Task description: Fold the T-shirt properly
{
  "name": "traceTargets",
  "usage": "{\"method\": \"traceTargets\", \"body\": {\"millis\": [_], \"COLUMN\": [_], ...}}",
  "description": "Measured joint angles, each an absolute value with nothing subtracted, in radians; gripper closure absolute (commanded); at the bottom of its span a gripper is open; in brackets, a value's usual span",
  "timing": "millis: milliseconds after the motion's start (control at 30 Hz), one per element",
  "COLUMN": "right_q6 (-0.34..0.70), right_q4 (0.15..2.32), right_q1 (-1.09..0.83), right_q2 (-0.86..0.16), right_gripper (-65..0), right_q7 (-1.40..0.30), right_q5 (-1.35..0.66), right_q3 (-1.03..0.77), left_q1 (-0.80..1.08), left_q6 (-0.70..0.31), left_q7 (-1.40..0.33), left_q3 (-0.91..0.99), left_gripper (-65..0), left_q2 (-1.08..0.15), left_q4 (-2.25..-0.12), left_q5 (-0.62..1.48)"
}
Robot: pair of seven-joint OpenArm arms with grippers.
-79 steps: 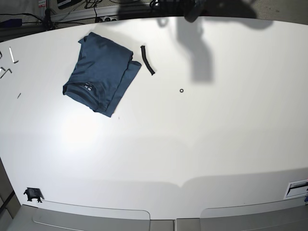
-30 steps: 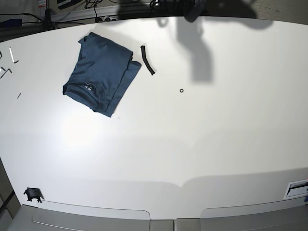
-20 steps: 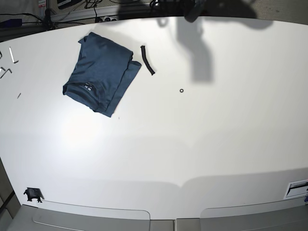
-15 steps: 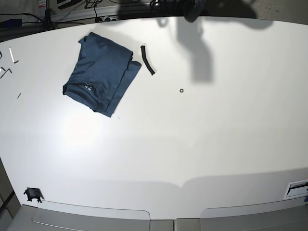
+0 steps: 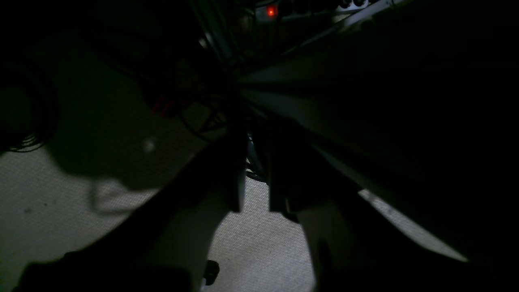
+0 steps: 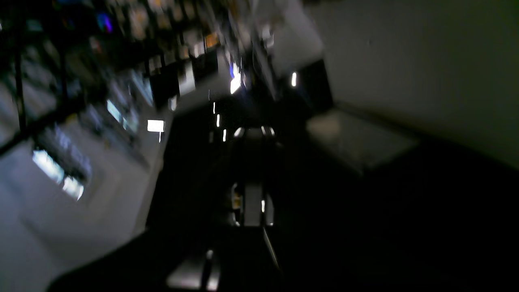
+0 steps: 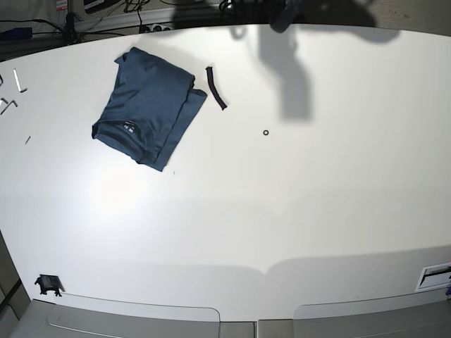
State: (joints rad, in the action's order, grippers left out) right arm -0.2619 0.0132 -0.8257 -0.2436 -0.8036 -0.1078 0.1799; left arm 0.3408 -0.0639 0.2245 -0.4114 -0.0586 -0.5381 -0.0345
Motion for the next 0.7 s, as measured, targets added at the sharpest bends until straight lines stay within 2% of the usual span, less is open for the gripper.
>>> {"method": "traceTargets", "body": {"millis": [133,700], "right_q6": [-0.262,-0.262], "right_q4": [0.013,0.013], "right_q1": [-0.826,-0.826], "right_q2": [-0.243,-0.244], "right_gripper": [0.0,0.0], "right_q7": [-0.891,-0.892], "right_q5": [-0.107,-0.107], "right_q3": [0.18,0.18], "left_q1": [0.341,0.341], "left_q6": [-0.064,-0.064], "left_q7": [0.225,0.225], "left_q3": [-0.411,-0.411], "left_gripper": [-8.1,-8.1], "left_q2": [-0.059,-0.059], "left_q4": [-0.538,-0.538], "left_q5": [-0.035,-0.035]}}
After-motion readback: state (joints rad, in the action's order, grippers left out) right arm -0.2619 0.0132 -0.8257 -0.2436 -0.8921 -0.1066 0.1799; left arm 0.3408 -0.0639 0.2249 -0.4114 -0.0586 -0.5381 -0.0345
